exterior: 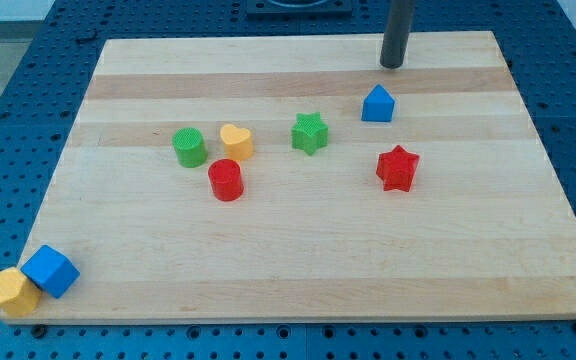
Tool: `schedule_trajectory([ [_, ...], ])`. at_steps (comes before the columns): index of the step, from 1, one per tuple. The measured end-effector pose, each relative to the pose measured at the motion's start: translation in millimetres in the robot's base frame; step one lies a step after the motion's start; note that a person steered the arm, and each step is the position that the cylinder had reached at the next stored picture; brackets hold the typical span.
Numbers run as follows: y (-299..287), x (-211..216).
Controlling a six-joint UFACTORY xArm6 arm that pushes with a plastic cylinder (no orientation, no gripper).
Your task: Move your arm closer to the yellow heart
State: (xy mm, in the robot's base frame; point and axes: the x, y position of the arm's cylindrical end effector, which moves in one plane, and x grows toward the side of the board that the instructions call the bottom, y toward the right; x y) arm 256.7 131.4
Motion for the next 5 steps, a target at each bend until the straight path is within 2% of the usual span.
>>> schedule_trajectory([
  [3,-10.8,17.4],
  [5,-62.9,41.7],
])
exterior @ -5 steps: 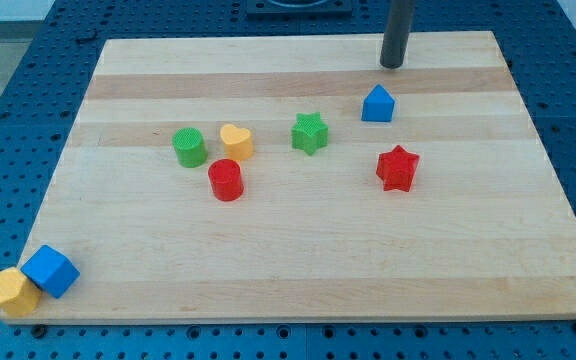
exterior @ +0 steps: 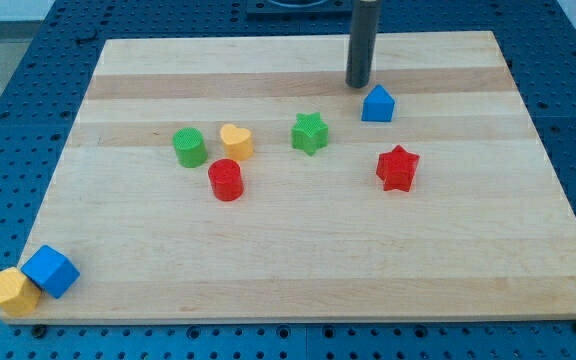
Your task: Move your arm closer to the yellow heart
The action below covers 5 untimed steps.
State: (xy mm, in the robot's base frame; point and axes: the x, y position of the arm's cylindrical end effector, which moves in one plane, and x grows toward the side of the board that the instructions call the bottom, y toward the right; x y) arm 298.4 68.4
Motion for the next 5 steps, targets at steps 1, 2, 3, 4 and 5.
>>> schedule_trajectory([
  [1,-17.2,28.9],
  [2,-55.6,41.6],
  [3,-94.9,45.6],
  [4,-108.1,69.9],
  [5,-114.9,82.0],
])
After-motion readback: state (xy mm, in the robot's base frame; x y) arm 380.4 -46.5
